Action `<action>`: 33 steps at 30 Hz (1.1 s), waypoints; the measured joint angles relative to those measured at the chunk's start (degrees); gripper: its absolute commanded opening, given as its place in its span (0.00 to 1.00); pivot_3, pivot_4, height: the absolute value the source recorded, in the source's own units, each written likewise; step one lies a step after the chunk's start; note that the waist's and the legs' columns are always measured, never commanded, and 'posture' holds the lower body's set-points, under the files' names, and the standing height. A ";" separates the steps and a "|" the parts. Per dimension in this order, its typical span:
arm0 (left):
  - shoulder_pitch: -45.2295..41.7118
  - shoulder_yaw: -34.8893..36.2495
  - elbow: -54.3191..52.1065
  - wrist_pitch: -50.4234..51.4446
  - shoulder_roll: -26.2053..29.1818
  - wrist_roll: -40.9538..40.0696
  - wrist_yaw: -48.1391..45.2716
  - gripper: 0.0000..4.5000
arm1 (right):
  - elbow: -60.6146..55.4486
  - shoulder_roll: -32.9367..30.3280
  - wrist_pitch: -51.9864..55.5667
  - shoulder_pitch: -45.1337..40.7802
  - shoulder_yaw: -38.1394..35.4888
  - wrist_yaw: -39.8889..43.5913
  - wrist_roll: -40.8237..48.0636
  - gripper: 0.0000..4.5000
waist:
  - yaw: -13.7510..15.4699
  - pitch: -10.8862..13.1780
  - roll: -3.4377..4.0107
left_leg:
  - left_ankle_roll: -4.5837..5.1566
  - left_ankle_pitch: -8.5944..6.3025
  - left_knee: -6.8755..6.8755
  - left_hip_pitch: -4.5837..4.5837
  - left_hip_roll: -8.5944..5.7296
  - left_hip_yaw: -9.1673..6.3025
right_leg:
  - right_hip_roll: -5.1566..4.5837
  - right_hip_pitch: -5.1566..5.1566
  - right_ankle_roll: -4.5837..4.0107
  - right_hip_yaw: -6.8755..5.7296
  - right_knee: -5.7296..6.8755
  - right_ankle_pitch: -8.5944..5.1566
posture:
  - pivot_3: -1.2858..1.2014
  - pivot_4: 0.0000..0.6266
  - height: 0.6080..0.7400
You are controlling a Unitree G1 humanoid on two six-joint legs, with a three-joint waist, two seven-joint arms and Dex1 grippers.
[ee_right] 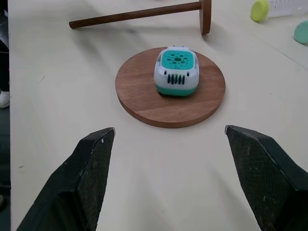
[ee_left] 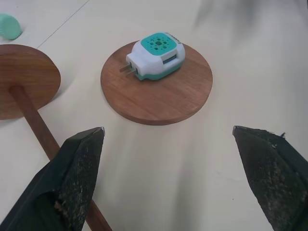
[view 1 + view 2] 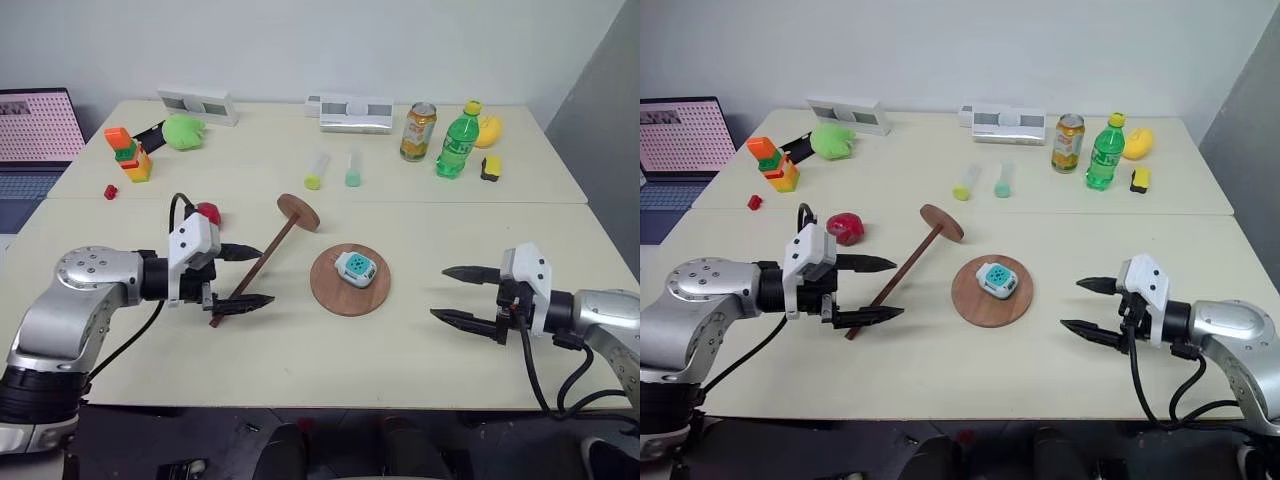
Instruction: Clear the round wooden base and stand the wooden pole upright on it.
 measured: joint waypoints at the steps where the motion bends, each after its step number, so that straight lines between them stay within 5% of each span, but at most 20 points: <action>1: 0.00 0.00 0.00 0.00 0.00 0.00 -0.01 1.00 | 0.00 0.00 0.00 0.00 0.00 0.00 0.00 0.85 | 0.00 0.00 0.00 | 0.00 0.00 0.00 0.00 0.00 0.00 | 0.00 0.00 0.00 0.00 0.00 0.00 | 0.52 0.24 1.00; 33: -6.14 -1.58 -0.86 1.84 -1.87 -2.96 -1.46 1.00 | 1.05 6.91 0.36 -5.32 4.72 -7.85 -3.09 0.85 | -0.07 0.00 0.00 | 0.00 0.00 0.01 -0.01 -0.01 0.00 | 0.00 -0.01 0.00 0.00 0.00 0.00 | 0.52 0.24 1.00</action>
